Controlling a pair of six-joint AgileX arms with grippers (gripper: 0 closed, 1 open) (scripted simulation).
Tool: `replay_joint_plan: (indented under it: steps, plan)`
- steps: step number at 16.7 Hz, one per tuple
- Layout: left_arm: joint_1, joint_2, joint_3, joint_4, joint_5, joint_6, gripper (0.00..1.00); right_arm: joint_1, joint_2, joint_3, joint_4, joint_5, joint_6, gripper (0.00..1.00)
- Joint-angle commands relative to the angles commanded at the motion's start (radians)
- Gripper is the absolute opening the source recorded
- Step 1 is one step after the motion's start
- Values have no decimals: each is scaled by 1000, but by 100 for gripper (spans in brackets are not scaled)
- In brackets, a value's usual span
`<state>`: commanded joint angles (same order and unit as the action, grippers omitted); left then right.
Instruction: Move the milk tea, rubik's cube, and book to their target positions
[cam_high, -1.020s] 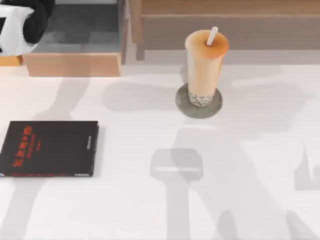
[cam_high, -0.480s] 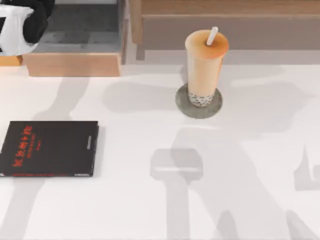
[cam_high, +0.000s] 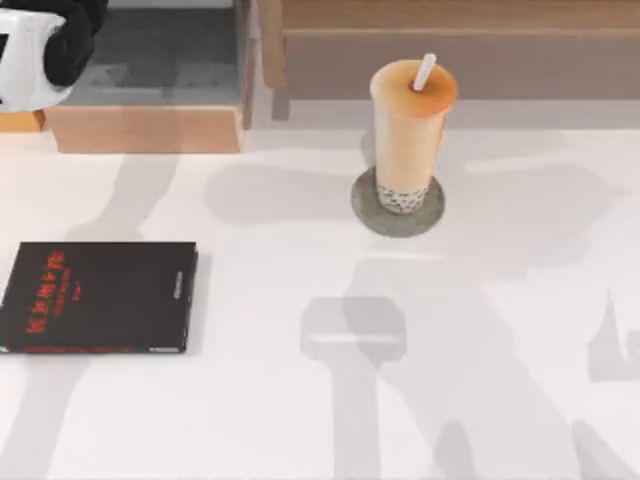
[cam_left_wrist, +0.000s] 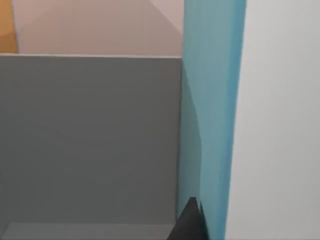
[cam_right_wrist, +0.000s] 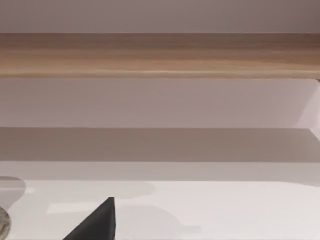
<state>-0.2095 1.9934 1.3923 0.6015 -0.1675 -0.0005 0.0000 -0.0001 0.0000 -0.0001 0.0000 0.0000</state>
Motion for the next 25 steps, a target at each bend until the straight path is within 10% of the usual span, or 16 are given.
replay_joint_plan:
  steps: [11, 25]
  plan:
    - [-11, -118, -71, -1, -5, 105, 0, 0, 0, 0, 0, 0, 0, 100]
    - [-53, -637, -881, 157, -55, 1073, 0, 0, 0, 0, 0, 0, 0, 100]
